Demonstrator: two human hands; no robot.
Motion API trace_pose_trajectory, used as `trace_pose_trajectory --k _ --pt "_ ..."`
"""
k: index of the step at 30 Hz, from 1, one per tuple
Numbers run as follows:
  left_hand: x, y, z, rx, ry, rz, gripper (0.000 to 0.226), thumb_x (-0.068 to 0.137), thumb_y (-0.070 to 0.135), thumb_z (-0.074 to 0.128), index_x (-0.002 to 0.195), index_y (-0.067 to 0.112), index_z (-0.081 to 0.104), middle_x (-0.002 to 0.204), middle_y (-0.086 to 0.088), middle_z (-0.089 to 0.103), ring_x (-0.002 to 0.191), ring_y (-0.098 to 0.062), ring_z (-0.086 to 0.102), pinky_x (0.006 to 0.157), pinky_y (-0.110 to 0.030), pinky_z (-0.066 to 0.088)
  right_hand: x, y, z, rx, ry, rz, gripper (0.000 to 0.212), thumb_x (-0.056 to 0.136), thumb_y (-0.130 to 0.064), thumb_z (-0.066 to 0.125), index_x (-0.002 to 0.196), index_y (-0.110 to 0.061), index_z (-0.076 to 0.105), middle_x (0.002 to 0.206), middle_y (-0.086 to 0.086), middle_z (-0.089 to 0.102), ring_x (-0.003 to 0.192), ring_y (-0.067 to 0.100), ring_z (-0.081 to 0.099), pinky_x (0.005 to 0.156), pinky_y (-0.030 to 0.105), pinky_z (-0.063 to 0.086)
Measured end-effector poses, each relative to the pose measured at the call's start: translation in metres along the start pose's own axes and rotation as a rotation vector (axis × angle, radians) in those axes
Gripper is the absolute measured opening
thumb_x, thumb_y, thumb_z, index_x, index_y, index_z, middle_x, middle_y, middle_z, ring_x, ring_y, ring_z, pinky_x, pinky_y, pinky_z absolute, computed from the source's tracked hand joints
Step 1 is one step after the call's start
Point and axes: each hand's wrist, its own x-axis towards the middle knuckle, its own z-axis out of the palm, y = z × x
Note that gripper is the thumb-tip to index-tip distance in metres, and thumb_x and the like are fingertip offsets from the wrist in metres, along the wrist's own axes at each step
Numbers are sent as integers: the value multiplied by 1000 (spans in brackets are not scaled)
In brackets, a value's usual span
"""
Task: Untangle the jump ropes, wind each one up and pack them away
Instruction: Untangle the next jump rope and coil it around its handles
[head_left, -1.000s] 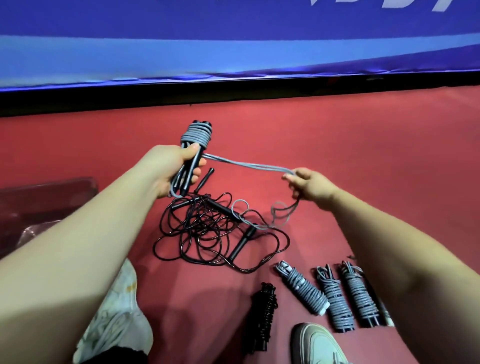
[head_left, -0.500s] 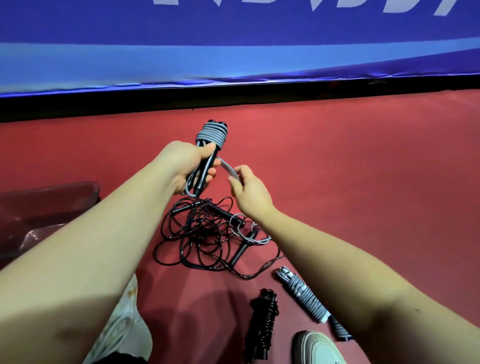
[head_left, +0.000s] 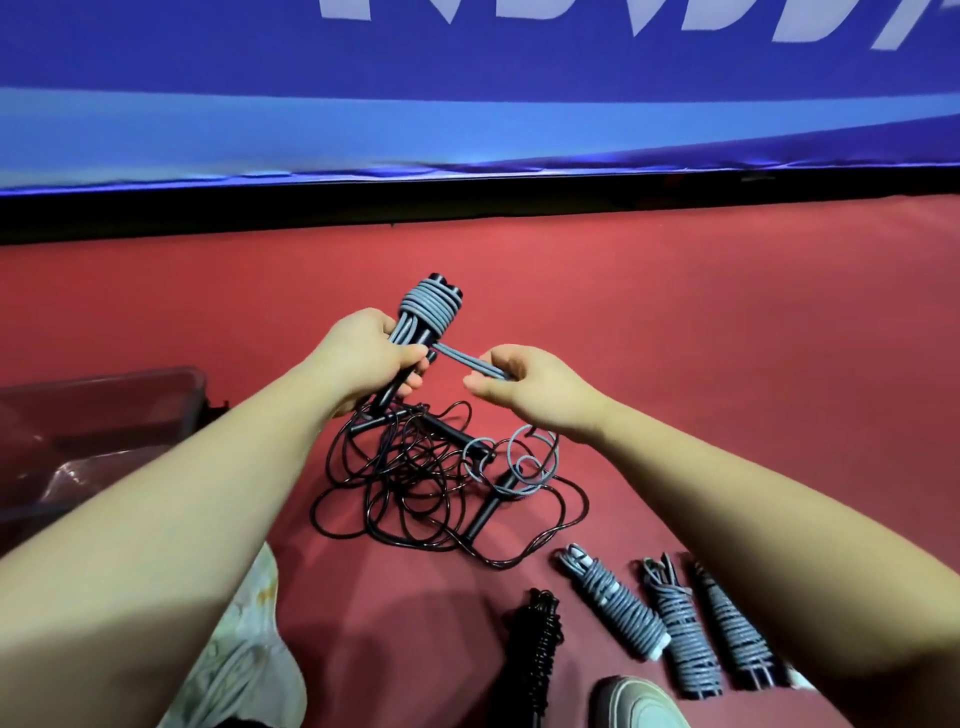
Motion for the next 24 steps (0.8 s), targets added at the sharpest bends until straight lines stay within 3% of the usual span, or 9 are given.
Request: trace_pose_trajectory --k 3,6,8,10,12,14,17,21,24 --pt "0 4 5 163 42 62 5 94 7 53 89 9 53 85 -12 68 61 -19 60 63 -32 53 -2 -20 -7 -131 35 -17 27 90 -29 58 69 -19 46 61 -7 42 54 9 37 53 26 30" --pt "1 8 11 449 71 135 8 93 16 57 100 13 55 79 -3 68 61 -17 63 55 -27 47 2 -32 -12 -249 90 -18 26 90 -30 57 67 -20 47 67 -3 49 63 16 47 59 29 36" --pt "-1 11 16 615 64 166 13 91 21 59 103 16 55 80 -3 65 65 -20 61 56 -27 44 3 -37 -13 -396 121 -42 19 90 -31 54 76 -18 53 74 -2 52 75 22 52 61 30 37" --pt "-3 12 19 756 61 210 20 89 25 62 106 16 57 92 -6 65 80 -26 58 67 -32 46 3 -41 -17 -571 165 -73 17 91 -33 52 90 -18 60 80 -2 54 82 23 52 63 28 33" --pt "-5 13 22 801 11 233 23 87 26 64 107 15 58 99 -7 64 90 -27 58 76 -35 46 3 -44 -24 -729 204 -122 22 90 -37 55 101 -20 61 92 1 61 91 23 55 64 27 32" --pt "-8 12 24 830 -77 240 24 86 26 66 105 13 58 99 -7 63 92 -27 58 76 -34 44 4 -45 -31 -793 199 -173 27 83 -41 63 100 -21 60 96 0 62 95 24 57 63 27 31" --pt "-13 12 28 866 -223 274 29 85 25 67 110 11 60 99 -6 63 94 -25 57 74 -30 41 3 -44 -37 -837 92 -214 32 74 -45 70 92 -21 60 88 -4 54 90 21 55 61 27 30" --pt "-19 16 29 897 -348 350 25 85 23 67 106 11 63 79 3 57 77 -17 52 61 -27 35 5 -36 -48 -885 -41 -265 29 70 -52 71 77 -26 59 86 -4 61 81 17 54 56 27 31" --pt "-22 18 34 971 -452 425 20 84 24 68 100 13 63 71 7 52 71 -14 48 58 -23 32 9 -28 -59 -714 -294 -203 25 74 -44 72 85 -21 70 79 -4 65 69 9 54 59 24 38"
